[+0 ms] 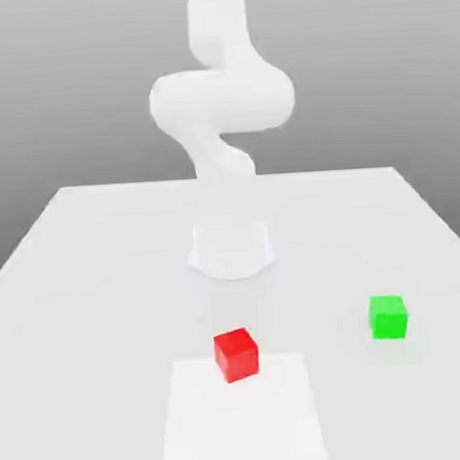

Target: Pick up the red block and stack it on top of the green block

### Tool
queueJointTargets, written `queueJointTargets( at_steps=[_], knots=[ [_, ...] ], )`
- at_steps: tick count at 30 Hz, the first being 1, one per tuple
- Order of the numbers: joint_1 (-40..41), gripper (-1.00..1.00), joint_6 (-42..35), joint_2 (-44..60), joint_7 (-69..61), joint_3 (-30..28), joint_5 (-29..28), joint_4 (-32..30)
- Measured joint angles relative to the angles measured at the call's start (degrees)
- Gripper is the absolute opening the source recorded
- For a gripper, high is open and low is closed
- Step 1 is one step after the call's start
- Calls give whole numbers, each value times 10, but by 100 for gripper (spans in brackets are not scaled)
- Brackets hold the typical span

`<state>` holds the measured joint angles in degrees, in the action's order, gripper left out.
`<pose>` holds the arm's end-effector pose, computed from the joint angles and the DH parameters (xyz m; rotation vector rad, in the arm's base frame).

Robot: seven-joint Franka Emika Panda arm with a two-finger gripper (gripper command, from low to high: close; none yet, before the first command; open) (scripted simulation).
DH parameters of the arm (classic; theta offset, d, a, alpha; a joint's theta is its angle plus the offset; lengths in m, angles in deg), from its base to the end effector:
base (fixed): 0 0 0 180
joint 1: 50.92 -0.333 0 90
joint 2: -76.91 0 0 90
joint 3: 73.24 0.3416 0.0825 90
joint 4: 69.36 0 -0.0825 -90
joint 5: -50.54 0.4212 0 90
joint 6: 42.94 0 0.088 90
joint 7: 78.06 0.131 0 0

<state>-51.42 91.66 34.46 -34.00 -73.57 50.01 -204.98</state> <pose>0.4081 0.0003 0.6598 -2.5211 1.0099 -0.9538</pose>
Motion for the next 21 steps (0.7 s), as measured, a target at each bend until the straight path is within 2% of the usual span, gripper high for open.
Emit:
queueJointTargets(
  at_steps=[16,21],
  knots=[
    [-39,0,235,291,-165,-50,-22,-303],
    [-40,0,365,455,-220,-39,21,-322]
  ],
)
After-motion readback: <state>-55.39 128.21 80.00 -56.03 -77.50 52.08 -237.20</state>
